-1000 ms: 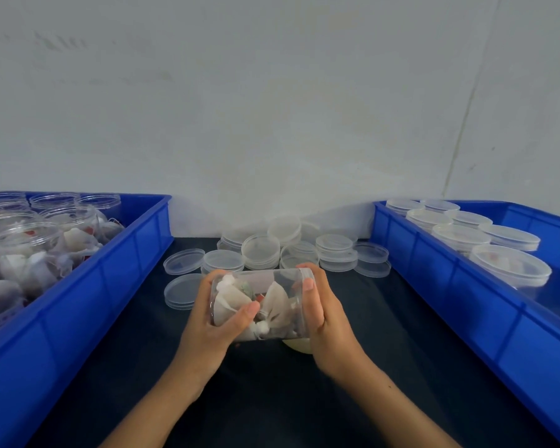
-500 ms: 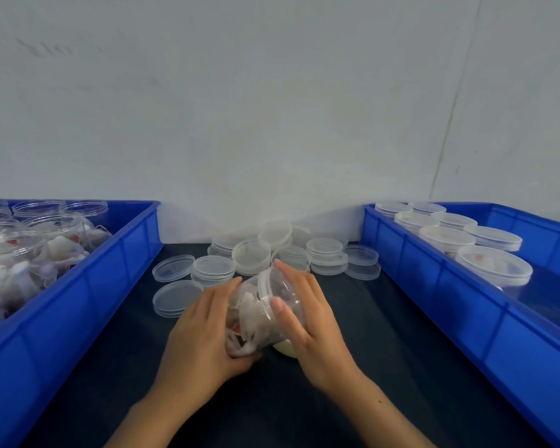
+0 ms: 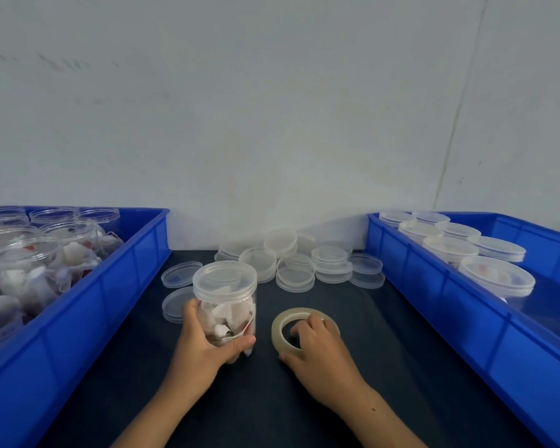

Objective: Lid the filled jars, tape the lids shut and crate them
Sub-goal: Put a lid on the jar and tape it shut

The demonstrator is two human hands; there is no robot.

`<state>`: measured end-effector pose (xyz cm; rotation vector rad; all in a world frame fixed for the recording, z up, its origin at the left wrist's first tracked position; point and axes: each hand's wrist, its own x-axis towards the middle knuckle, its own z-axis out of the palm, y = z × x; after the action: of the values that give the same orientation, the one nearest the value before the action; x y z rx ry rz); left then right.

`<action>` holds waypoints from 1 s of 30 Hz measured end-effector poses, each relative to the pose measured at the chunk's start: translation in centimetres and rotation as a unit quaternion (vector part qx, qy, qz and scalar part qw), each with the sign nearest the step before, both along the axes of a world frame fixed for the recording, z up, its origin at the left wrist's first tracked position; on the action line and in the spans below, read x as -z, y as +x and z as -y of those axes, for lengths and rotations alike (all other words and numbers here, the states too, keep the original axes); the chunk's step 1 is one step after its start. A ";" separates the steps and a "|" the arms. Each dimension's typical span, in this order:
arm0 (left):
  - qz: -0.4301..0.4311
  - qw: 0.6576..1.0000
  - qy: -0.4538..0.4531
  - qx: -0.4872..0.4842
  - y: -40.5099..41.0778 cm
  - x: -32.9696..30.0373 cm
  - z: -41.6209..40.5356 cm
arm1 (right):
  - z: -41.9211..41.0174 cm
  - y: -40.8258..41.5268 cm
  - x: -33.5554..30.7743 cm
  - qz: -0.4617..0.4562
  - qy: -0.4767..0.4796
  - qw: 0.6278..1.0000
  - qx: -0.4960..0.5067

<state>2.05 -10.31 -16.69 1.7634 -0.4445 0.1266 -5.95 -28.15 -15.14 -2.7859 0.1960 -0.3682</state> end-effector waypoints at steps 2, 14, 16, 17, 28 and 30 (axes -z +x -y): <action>-0.003 1.000 0.003 0.007 0.1 0.1 0.1 | 0.2 0.1 -0.1 0.022 -0.009 1.000 -0.002; -0.005 0.997 0.082 0.006 0.1 -0.5 -0.2 | 0.3 0.3 -0.6 0.039 0.279 0.960 -0.001; -0.011 0.995 0.097 0.009 0.2 -0.4 -0.2 | 0.3 0.2 -1.1 0.052 0.322 0.945 -0.011; -0.016 0.994 0.104 0.008 0.3 -0.3 -0.1 | 0.4 0.1 -1.3 0.064 0.342 0.937 -0.012; 0.301 0.931 0.195 -0.064 -2.2 -3.1 0.9 | 0.3 -0.4 -2.9 0.137 0.533 0.832 -0.065; 0.319 0.926 0.202 0.005 -2.9 -3.7 1.9 | 0.5 -0.2 -3.0 0.142 0.546 0.823 -0.070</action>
<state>-0.83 -12.22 -12.99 2.1046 -1.0064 0.6540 -6.19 -28.67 -12.13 -1.5708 0.0794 -0.4379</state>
